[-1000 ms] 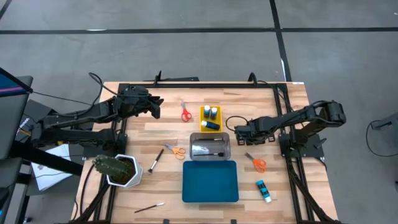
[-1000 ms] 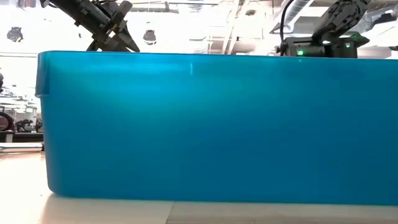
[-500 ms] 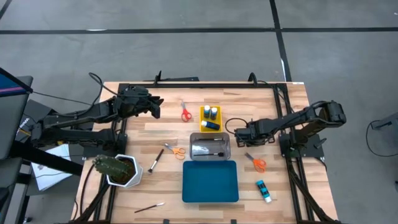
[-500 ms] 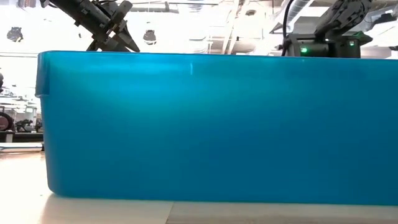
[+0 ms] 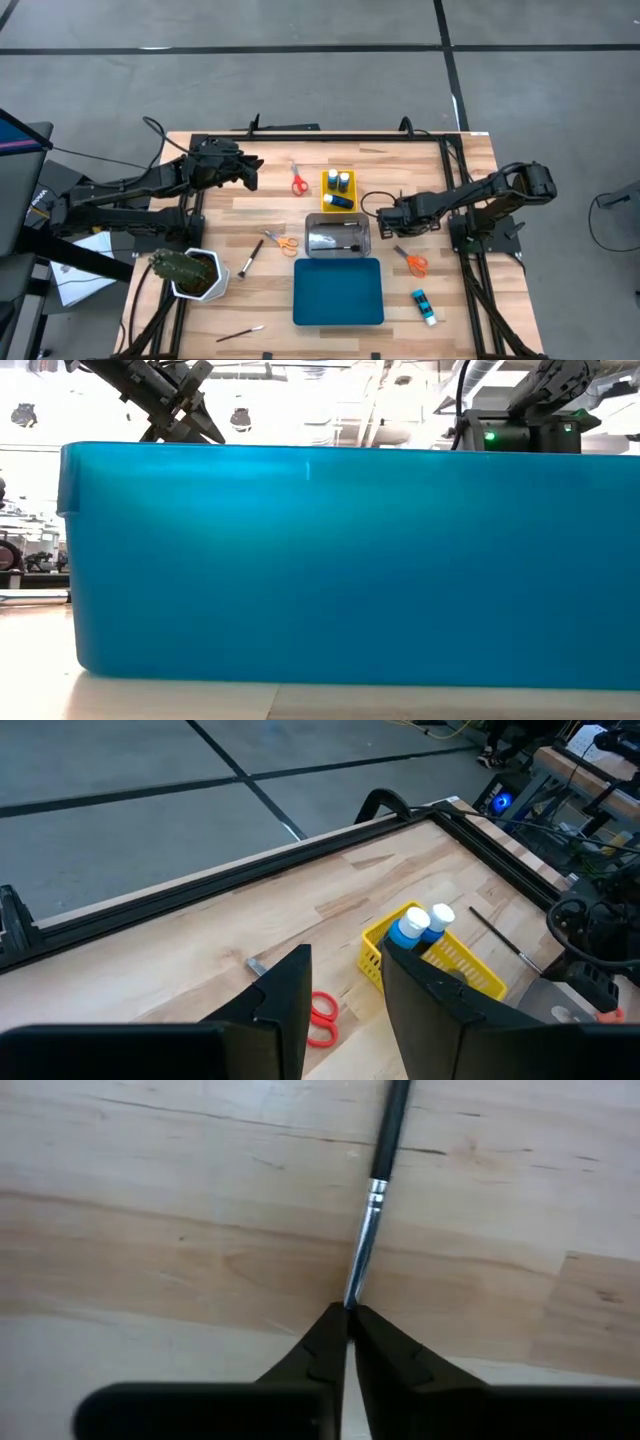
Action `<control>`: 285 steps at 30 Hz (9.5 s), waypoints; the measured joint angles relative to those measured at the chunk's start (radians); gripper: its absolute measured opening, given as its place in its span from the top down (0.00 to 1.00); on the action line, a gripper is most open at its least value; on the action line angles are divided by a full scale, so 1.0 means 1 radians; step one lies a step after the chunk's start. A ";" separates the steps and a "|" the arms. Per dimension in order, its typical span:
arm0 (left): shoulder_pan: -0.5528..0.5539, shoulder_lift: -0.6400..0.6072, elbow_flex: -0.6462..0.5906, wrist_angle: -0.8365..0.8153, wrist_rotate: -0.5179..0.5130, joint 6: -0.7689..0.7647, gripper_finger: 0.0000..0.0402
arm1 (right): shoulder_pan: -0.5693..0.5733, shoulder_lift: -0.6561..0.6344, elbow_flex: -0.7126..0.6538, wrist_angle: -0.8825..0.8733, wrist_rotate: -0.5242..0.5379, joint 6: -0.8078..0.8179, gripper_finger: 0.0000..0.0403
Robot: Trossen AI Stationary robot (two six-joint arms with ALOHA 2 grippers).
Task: Pick & Place Paint Supplies
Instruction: Put the makeup brush into the black bin, then put the red scissors into the blue bin
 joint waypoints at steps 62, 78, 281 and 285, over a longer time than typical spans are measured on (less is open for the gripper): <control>0.000 0.000 0.000 0.014 0.001 -0.004 0.71 | 0.020 -0.010 0.434 0.037 -0.061 -1.337 1.00; -0.001 0.000 0.000 0.001 0.002 0.004 0.71 | 0.025 0.250 0.553 -0.102 -0.094 -1.374 1.00; 0.077 1.046 0.453 -0.224 0.155 -0.367 0.79 | -0.168 -0.166 0.552 -0.075 0.150 -1.052 0.89; 0.077 1.046 0.453 -0.224 0.156 -0.369 0.79 | -0.168 -0.166 0.552 -0.075 0.150 -1.053 0.89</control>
